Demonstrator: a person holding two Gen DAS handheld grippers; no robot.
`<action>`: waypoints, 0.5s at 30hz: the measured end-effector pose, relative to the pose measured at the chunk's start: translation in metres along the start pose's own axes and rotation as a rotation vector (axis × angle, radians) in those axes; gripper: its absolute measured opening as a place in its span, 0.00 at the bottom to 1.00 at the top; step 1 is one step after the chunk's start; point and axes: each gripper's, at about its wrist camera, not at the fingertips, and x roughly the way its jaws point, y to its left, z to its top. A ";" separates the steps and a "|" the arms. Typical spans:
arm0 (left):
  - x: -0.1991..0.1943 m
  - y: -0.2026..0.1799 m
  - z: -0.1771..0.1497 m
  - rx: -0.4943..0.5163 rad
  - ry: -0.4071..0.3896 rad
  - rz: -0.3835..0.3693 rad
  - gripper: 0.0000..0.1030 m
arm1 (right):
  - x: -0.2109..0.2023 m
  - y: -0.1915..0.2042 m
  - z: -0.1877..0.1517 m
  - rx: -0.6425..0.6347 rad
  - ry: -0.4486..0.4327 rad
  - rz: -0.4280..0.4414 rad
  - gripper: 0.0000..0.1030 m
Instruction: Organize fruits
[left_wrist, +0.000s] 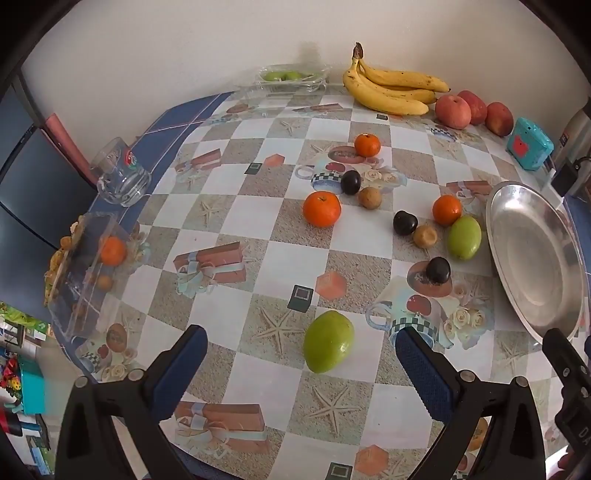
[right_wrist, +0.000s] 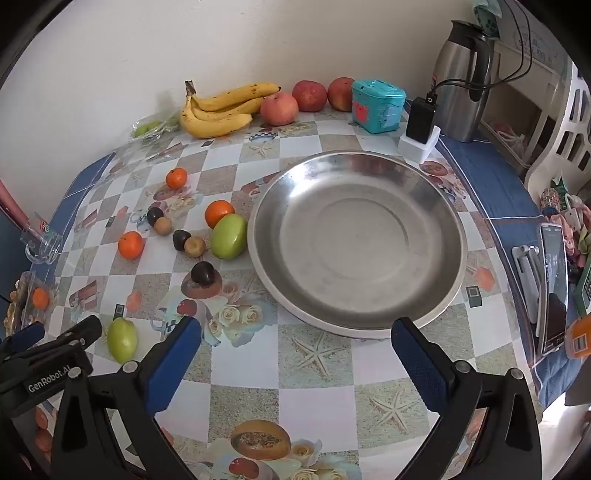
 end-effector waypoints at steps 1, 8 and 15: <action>0.000 0.001 0.000 0.001 -0.002 -0.002 1.00 | 0.000 -0.001 0.000 0.002 0.000 -0.001 1.00; -0.001 0.004 0.001 -0.009 -0.006 -0.024 1.00 | -0.002 -0.009 0.001 0.024 0.000 -0.006 1.00; -0.002 0.004 0.002 -0.005 -0.012 -0.028 1.00 | -0.002 -0.008 0.001 0.017 0.003 -0.006 1.00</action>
